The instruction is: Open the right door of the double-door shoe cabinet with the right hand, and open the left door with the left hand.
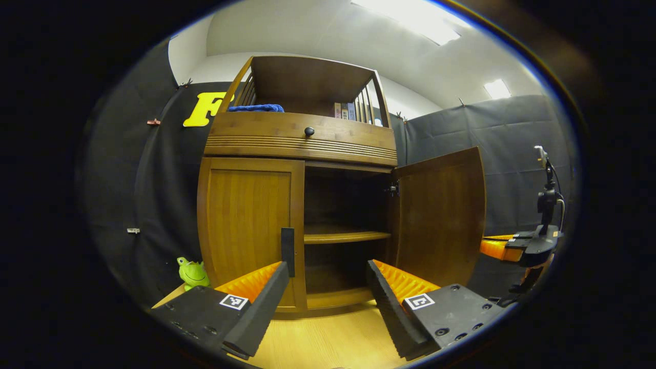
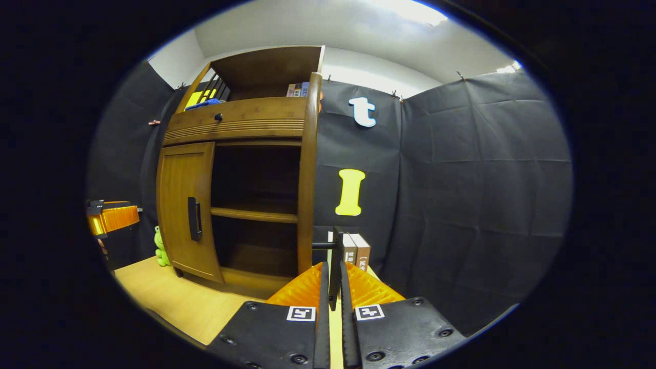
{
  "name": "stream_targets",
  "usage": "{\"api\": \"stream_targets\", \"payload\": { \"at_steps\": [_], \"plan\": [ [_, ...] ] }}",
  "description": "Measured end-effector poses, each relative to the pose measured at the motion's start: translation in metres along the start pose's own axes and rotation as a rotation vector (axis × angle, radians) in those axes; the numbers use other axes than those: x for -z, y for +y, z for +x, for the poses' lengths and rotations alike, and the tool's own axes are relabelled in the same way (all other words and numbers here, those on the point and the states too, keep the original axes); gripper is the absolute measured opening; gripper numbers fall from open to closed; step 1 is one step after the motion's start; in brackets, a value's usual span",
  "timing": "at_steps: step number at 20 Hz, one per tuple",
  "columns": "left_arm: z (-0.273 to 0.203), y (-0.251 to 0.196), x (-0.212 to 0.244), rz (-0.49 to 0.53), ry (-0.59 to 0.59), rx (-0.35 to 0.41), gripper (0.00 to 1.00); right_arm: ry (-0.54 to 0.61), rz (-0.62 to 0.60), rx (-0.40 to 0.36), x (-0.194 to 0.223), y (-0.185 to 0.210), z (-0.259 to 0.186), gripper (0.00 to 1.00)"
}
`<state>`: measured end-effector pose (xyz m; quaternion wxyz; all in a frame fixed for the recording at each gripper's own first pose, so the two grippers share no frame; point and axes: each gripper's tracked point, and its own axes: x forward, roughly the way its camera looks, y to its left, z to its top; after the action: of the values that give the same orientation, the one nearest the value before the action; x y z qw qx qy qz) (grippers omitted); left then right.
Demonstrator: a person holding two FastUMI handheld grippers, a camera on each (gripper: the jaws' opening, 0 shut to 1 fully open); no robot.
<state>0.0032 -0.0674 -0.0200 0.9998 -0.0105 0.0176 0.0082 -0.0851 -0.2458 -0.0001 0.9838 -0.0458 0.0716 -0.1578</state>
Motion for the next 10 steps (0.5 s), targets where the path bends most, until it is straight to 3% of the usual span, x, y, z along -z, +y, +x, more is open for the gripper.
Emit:
{"api": "stream_targets", "payload": {
  "at_steps": [3, 10],
  "plan": [
    [0.002, 0.000, -0.003, 0.006, -0.006, 0.003, 0.93, -0.004, 0.054, -0.050, -0.004, 0.007, -0.010, 0.14],
    [0.017, 0.011, -0.001, -0.008, 0.018, -0.004, 0.95, -0.076, 0.008, -0.059, -0.024, 0.037, -0.010, 0.14]
  ]
}}
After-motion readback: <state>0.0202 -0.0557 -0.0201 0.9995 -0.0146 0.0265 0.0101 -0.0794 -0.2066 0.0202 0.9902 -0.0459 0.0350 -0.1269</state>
